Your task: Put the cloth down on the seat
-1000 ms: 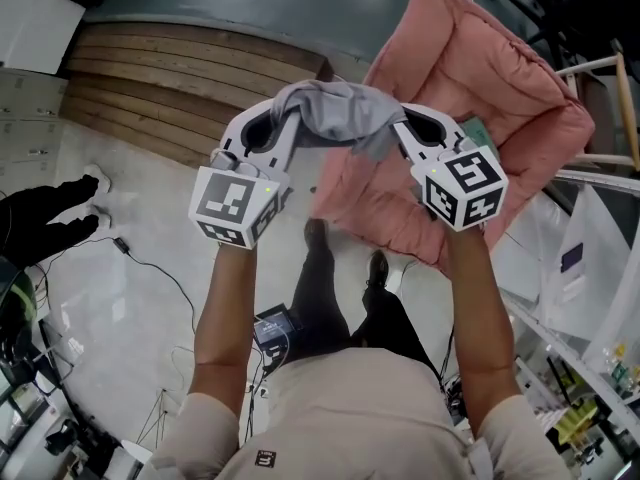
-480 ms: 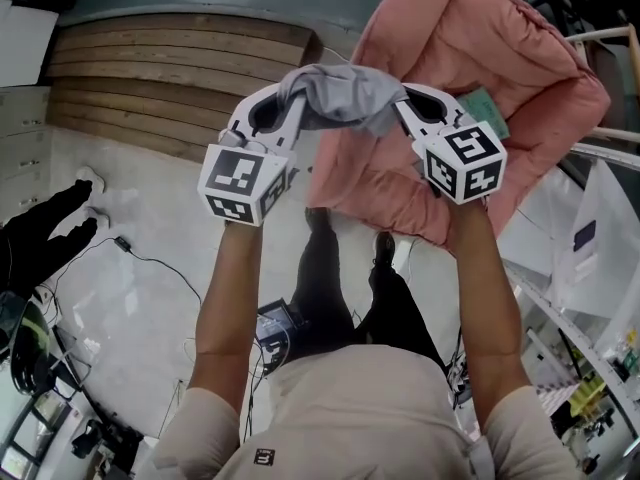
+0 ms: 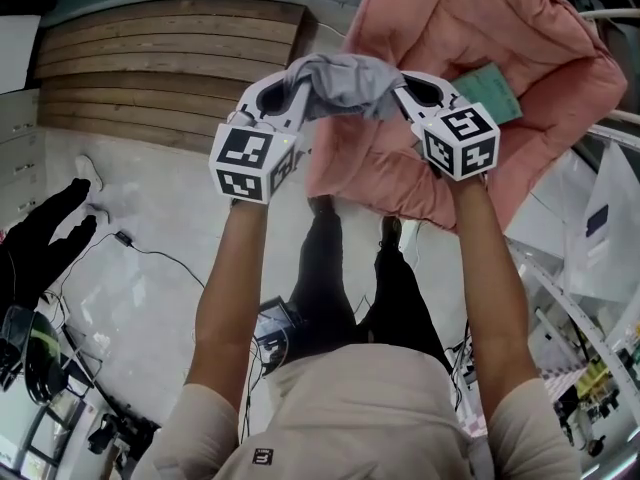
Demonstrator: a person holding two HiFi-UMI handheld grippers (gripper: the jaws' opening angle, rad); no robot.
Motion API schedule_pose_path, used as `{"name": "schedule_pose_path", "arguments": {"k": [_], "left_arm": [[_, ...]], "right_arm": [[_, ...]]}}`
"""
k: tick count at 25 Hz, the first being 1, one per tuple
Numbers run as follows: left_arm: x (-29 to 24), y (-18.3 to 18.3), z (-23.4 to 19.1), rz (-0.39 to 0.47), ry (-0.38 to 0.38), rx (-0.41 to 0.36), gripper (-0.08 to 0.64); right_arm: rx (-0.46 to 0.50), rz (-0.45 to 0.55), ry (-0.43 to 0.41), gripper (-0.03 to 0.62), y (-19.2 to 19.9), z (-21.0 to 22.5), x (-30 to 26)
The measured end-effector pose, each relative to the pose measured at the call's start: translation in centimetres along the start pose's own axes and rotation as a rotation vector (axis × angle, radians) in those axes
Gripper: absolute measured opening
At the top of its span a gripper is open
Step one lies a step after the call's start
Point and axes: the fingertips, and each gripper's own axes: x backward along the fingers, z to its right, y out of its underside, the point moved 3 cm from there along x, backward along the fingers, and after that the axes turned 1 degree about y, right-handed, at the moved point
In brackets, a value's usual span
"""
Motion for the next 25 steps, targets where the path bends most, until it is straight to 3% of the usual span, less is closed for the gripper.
{"name": "schedule_pose_path", "arguments": {"k": [17,25], "left_arm": [[-4.9,8.4,-0.8,-0.144,0.038,0.081,0.017],[-6.4,10.9,-1.3,-0.210,0.035,0.100,0.018]], "right_arm": [[-0.087,-0.132,-0.004,0.034,9.1,2.6,-6.2],[-0.102,-0.197,-0.023,0.054,11.1,3.4,-8.0]]}}
